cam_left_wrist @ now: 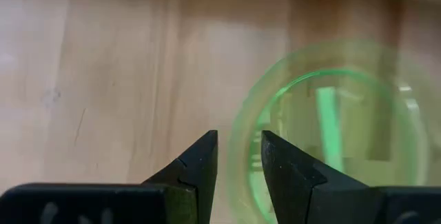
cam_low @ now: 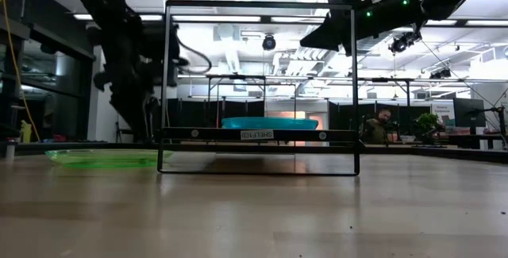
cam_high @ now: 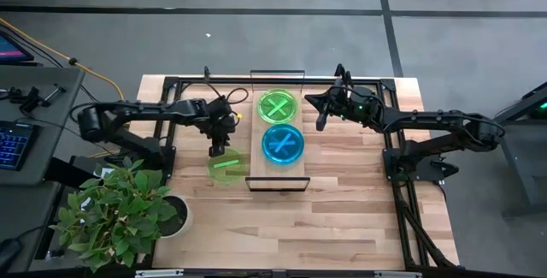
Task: Place and stack plates onto a shelf
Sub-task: Stack the green plate on top of the green plates on the shelf
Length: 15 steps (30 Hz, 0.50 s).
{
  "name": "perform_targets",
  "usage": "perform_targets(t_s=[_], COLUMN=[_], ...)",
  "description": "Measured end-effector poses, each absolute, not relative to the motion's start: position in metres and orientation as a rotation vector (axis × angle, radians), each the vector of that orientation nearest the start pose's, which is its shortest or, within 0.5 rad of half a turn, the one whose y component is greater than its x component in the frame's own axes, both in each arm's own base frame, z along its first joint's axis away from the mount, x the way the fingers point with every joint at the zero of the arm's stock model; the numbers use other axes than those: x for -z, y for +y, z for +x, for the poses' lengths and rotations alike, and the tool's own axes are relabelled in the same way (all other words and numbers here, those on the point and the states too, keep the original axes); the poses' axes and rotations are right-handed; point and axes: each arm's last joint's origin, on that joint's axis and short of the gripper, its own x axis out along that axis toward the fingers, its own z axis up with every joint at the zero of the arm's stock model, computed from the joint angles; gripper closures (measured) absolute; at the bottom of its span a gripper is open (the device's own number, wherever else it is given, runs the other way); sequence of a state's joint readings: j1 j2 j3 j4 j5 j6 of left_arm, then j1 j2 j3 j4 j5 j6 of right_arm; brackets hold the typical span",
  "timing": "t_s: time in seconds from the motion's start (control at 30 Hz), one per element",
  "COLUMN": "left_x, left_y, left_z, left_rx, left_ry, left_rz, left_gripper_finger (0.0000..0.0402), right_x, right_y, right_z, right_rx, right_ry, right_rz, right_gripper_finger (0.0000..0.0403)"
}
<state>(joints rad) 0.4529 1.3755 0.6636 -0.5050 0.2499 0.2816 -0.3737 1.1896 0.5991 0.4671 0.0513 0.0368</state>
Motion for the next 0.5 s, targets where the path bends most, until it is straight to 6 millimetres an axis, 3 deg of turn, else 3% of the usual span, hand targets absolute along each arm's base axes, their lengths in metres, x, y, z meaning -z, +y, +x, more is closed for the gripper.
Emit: perform_targets(t_s=[0.27, 0.5], left_x=[-0.131, -0.127], left_y=[0.104, 0.105], left_z=[0.210, 0.212], left_rx=[-0.006, 0.022], left_ry=[1.230, 1.237], left_rz=[-0.217, -0.221], left_gripper_finger=[0.0298, 0.0298], right_x=[-0.250, -0.248], right_y=[-0.094, -0.094], right_z=[0.236, 0.236], right_rx=[0.427, 0.427], right_ry=[0.118, 0.131], right_rz=[0.057, 0.059], right_gripper_finger=[0.0403, 0.0403])
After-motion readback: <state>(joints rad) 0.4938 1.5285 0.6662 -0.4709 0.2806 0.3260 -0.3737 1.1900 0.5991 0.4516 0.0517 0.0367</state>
